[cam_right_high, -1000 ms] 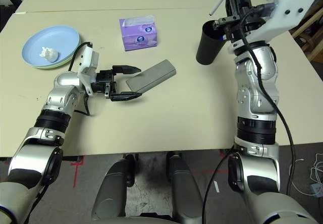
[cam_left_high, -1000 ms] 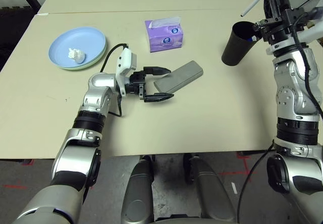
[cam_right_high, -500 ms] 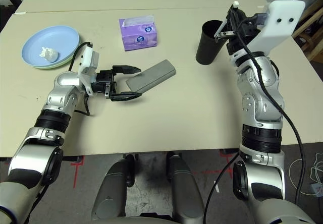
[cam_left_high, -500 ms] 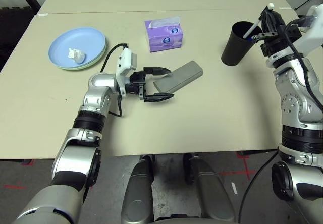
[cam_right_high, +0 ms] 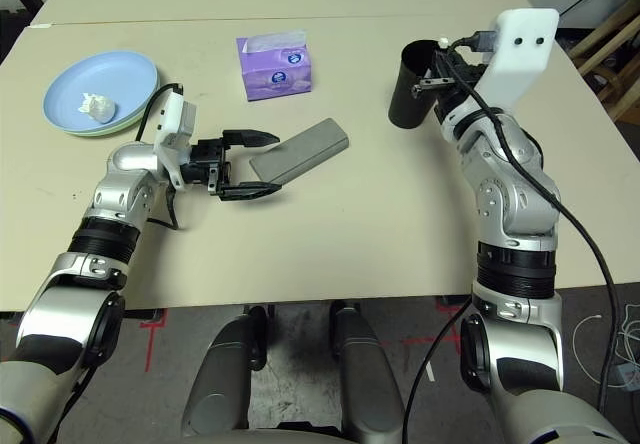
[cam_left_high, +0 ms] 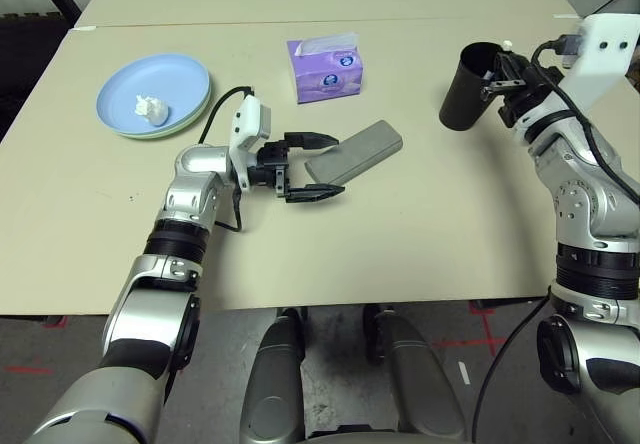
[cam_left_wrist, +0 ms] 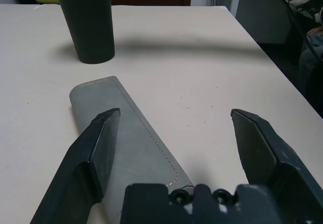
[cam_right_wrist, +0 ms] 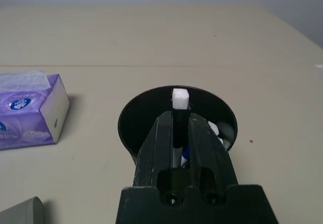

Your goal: Organize and tidy the items on the table.

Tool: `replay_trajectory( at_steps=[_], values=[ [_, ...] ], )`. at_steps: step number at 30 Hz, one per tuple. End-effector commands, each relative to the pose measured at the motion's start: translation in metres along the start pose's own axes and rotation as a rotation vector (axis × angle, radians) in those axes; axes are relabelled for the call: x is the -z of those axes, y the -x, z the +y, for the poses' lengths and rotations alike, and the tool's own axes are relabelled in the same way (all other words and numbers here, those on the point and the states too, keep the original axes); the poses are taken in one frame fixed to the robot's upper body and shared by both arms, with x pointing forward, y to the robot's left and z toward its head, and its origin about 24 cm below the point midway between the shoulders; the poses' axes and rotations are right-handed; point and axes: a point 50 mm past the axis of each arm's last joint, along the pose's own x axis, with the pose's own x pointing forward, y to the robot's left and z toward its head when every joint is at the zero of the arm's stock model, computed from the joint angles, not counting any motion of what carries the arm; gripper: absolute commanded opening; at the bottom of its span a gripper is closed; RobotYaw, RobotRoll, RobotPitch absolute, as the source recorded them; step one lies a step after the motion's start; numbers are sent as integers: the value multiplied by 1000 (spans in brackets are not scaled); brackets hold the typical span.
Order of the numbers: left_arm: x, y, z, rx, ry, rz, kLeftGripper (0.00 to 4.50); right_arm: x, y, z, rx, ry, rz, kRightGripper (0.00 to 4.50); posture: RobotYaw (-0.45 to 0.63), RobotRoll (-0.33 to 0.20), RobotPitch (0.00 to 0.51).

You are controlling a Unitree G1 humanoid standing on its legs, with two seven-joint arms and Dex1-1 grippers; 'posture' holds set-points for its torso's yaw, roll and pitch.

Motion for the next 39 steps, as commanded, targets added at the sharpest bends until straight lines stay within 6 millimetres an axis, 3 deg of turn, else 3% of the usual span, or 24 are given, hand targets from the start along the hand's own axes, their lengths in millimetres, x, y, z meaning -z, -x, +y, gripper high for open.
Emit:
replay_trajectory(
  at_steps=[1, 12, 13, 22, 27, 33, 39],
  values=[
    [2, -1, -4, 13, -3, 6, 4500, -4, 3, 1, -20, 18, -6, 271, 34, 0, 244],
    [1, 0, -3, 7, -7, 3, 4500, -5, 7, -5, -64, 57, -28, 4318, 43, 0, 229],
    [1, 0, -3, 6, -8, 2, 4500, -7, 7, -7, -74, 53, -50, 4456, 44, 0, 228],
    [0, 1, -2, -38, -16, -6, 4500, -24, 18, -21, -158, -30, -312, 4456, 53, 0, 218],
    [-3, 0, 1, -206, -28, -68, 4500, 2, 27, -37, -21, -62, -297, 4456, 68, 0, 213],
    [-7, -2, 4, -445, -31, -132, 4500, 27, 27, -21, -16, -106, -246, 4456, 82, 0, 215],
    [-4, 10, 13, -701, -38, -32, 4500, 32, 24, -16, -23, -113, -243, 4456, 101, 0, 219]
  ],
)
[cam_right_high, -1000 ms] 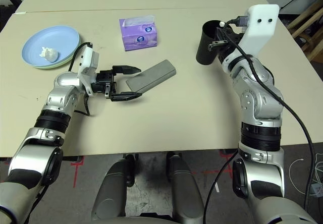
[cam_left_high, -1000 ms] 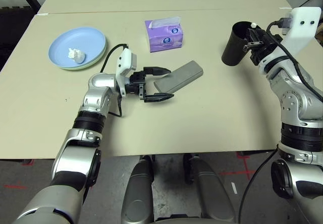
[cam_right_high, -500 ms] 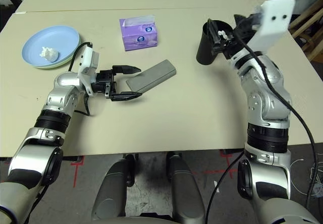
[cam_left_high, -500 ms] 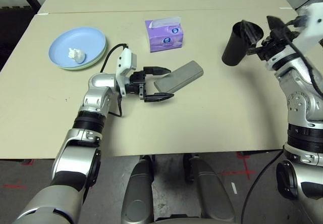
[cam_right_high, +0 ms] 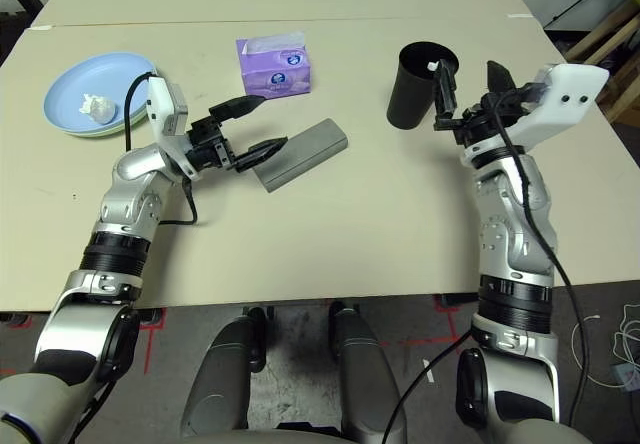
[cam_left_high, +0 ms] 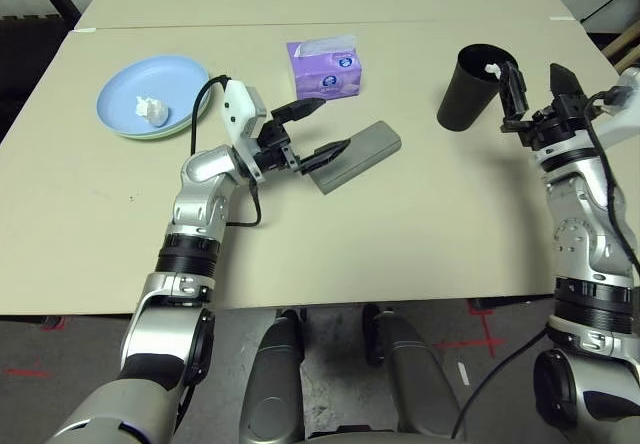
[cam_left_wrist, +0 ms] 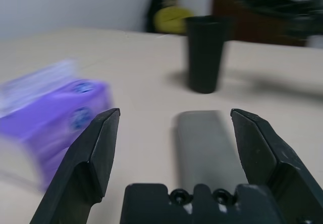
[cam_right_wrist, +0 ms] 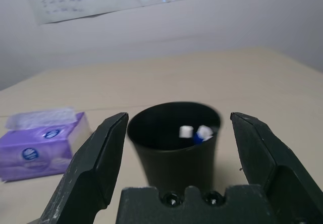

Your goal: Organize and tidy the items on the table.

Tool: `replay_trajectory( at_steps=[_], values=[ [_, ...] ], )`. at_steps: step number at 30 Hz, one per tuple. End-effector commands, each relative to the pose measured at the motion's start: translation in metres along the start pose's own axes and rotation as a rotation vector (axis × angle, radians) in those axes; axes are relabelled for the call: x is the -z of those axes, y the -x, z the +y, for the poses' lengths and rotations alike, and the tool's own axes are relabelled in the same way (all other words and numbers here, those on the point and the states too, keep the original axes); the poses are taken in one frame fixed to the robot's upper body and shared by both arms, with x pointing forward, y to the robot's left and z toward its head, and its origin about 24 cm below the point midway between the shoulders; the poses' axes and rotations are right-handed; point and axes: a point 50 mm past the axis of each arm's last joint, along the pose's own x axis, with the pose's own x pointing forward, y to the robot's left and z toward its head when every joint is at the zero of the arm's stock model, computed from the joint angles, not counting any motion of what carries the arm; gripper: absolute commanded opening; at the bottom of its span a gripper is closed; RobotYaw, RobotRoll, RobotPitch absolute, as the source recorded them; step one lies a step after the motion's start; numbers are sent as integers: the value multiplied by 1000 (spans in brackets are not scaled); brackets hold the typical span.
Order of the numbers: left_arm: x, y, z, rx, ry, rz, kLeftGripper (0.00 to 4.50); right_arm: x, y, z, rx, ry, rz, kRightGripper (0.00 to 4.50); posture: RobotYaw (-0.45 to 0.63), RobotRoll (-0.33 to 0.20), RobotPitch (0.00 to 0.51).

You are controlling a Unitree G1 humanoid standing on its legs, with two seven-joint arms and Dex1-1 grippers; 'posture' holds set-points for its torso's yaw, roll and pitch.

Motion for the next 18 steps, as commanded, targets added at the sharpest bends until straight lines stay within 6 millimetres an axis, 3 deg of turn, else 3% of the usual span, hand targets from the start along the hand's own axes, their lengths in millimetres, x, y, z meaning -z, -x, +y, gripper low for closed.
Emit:
replay_trajectory(
  at_steps=[1, 5, 9, 14, 18],
  values=[
    [5, 11, 8, -157, -12, 65, 4500, 2, 3, -6, 28, 15, -1, 4456, 101, 0, 219],
    [4, 20, 14, -314, -17, 77, 4500, 4, 6, -11, 38, 25, 1, 4456, 101, 0, 222],
    [-5, 45, 28, -616, -39, -8, 4500, 3, 21, -22, -42, 18, -4, 4456, 94, 0, 221],
    [-5, 70, 37, -805, -90, 9, 4500, 12, 30, -26, -136, 109, 87, 4456, 69, 0, 221],
    [0, 96, 47, -928, -110, 54, 4500, 18, 36, -36, -70, 102, 113, 4456, 68, 0, 218]
  ],
)
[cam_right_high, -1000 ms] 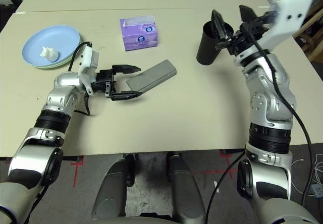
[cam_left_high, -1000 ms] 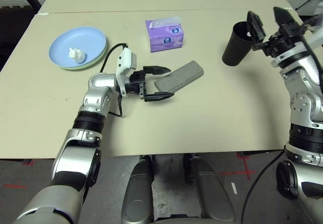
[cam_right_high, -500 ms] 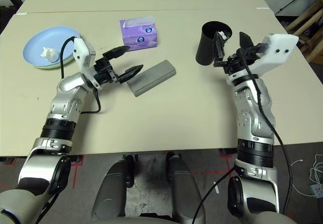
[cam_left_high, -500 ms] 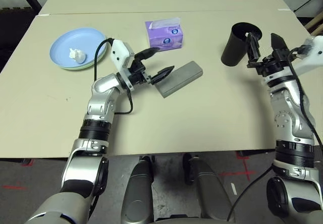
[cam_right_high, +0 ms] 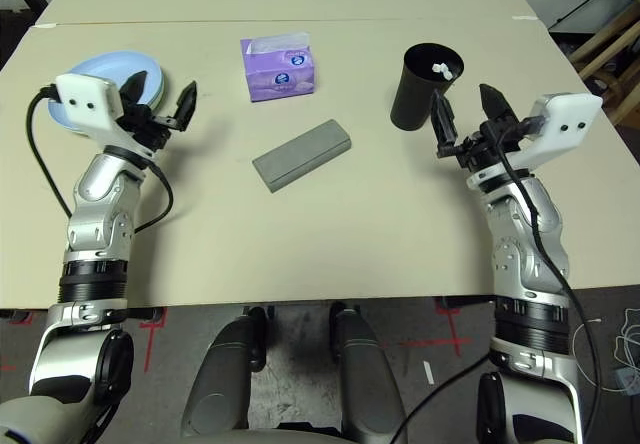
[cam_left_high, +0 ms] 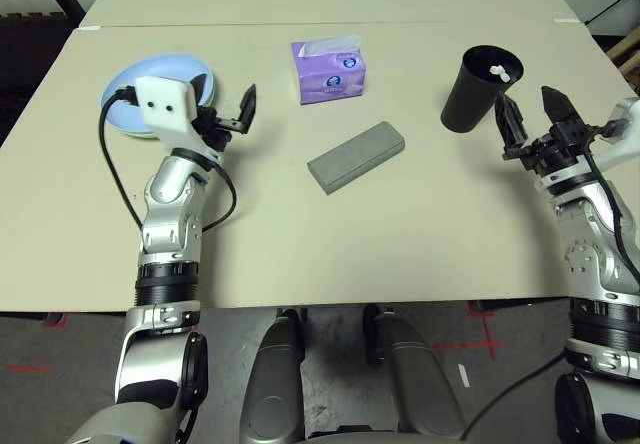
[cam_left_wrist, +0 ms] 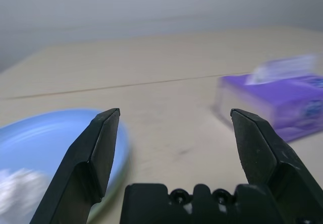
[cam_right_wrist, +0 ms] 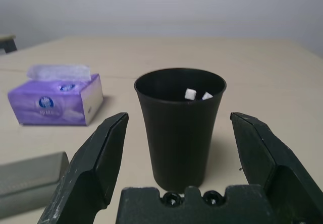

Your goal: Organize and tidy the items on the table.

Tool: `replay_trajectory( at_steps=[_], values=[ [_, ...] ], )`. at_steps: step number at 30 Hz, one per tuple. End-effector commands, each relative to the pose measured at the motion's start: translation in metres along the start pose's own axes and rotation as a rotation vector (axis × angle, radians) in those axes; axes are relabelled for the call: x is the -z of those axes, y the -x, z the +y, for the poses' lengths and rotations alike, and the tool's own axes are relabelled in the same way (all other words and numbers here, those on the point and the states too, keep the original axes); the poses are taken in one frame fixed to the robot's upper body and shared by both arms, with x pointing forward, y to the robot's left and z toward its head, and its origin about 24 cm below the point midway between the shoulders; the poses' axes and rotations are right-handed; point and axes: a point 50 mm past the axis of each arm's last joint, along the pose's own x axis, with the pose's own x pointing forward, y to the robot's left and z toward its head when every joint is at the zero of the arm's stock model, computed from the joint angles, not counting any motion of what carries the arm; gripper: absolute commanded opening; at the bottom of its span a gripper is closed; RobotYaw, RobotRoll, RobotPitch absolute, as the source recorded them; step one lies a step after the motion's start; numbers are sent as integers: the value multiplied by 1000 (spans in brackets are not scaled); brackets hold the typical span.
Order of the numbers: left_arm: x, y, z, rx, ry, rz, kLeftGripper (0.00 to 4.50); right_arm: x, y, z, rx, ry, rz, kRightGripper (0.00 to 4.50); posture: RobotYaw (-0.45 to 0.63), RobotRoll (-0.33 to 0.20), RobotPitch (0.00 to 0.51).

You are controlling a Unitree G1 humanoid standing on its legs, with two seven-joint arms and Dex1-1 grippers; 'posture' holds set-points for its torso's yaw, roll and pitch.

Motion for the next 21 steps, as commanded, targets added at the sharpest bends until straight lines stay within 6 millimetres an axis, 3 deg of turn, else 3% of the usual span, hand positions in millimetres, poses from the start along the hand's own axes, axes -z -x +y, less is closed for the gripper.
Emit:
replay_trajectory(
  at_steps=[1, 5, 10, 21],
  values=[
    [10, 14, 26, -115, -40, 45, 4500, 11, 11, -11, 65, -15, 43, 4456, 69, 0, 217],
    [16, 29, 46, -184, -75, 65, 4500, 19, 20, -21, 144, -49, 67, 4456, 74, 0, 216],
    [19, 42, 56, -178, -73, 69, 4500, 25, 21, -24, 181, -56, 73, 4456, 72, 0, 215],
    [23, 47, 70, -165, -26, 76, 4500, 29, 9, -24, 219, -23, 57, 4456, 66, 0, 209]
  ],
)
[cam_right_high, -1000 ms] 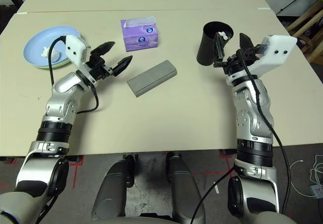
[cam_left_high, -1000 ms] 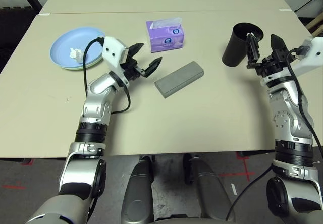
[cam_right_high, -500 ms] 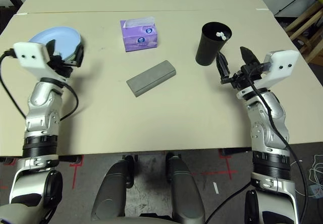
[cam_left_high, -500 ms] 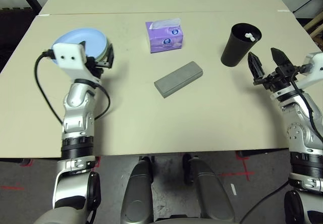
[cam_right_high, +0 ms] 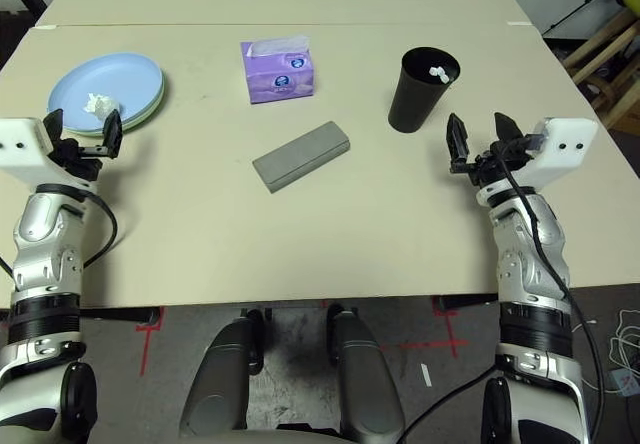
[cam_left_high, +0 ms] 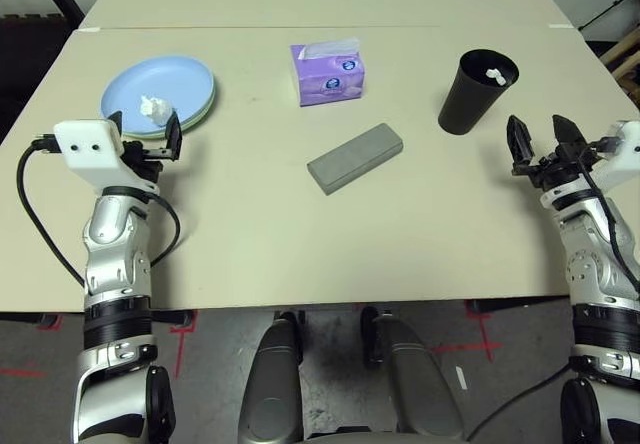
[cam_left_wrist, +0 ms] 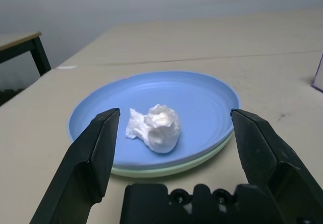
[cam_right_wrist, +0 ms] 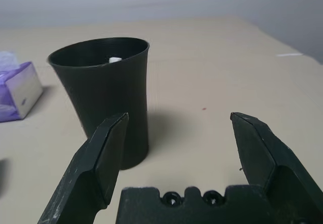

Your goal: Organize and tidy the items on the table.

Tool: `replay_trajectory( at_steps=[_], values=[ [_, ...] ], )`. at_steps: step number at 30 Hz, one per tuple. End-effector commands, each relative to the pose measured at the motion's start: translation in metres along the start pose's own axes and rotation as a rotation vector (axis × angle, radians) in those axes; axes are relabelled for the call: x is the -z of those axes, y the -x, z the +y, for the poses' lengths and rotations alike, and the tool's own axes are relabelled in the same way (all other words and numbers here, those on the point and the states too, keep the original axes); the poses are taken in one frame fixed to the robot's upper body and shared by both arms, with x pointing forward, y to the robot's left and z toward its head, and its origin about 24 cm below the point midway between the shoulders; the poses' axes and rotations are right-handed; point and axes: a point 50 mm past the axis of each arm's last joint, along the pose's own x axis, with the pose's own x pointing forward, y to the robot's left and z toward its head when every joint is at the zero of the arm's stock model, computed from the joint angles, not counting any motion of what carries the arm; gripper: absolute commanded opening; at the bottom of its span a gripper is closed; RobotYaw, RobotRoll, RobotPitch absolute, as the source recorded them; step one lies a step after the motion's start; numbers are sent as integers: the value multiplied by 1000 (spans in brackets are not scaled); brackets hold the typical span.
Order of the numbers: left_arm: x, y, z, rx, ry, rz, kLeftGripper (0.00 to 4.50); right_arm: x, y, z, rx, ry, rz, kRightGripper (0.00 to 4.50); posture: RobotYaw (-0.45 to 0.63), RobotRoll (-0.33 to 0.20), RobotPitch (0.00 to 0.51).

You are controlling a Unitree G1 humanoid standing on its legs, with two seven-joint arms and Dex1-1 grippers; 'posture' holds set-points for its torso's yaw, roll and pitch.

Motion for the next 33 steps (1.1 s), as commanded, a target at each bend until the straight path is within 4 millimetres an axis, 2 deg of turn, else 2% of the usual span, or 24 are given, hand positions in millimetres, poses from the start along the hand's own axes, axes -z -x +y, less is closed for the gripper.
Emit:
replay_trajectory(
  at_steps=[1, 6, 22, 33],
  values=[
    [4, 3, 5, -6, 17, 11, 4500, 3, 1, -4, 30, 11, -1, 4456, 64, 0, 207],
    [6, 1, 5, -9, 37, 9, 4500, 1, 2, -9, 58, 17, -24, 4456, 58, 0, 204],
    [6, -5, 7, 19, 49, 22, 4500, 1, -2, -7, 57, 28, -22, 4456, 47, 0, 192],
    [13, 1, 8, 29, 54, 51, 4500, 3, -5, -3, -13, 80, -22, 4456, 60, 0, 184]
  ],
)
